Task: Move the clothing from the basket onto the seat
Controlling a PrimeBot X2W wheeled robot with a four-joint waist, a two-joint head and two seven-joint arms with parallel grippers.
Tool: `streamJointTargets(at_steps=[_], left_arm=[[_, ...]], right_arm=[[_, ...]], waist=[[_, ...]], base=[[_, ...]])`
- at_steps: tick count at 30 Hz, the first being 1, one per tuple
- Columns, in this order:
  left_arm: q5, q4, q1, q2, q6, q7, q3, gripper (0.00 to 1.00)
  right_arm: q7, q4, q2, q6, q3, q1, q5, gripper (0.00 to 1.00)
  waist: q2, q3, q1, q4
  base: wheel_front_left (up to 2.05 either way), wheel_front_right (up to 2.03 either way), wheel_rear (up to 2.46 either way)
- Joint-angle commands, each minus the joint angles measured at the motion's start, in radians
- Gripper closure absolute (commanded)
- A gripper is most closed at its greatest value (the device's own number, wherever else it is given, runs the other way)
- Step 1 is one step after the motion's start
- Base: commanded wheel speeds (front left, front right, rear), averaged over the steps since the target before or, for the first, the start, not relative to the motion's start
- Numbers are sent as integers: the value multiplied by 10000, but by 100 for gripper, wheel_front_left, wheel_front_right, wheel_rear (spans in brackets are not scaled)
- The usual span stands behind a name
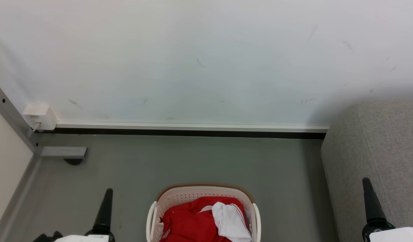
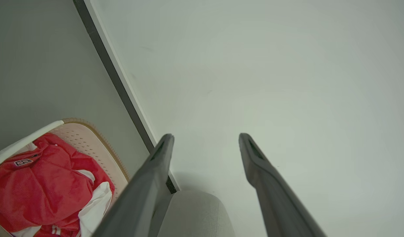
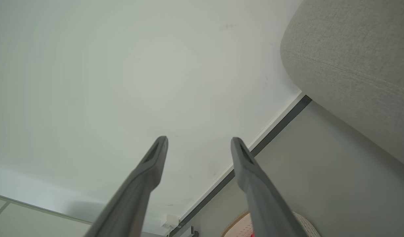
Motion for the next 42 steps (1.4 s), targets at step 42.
streamJointTargets(at_steps=[42], left_arm=[[7639,-510,-84,134,641,-1389,-997,0]], right_arm=[[-1400,-99,-1014,-11,1136,-190,-6825,0]], waist=[[-1,65,0,42]], base=[[0,0,0]])
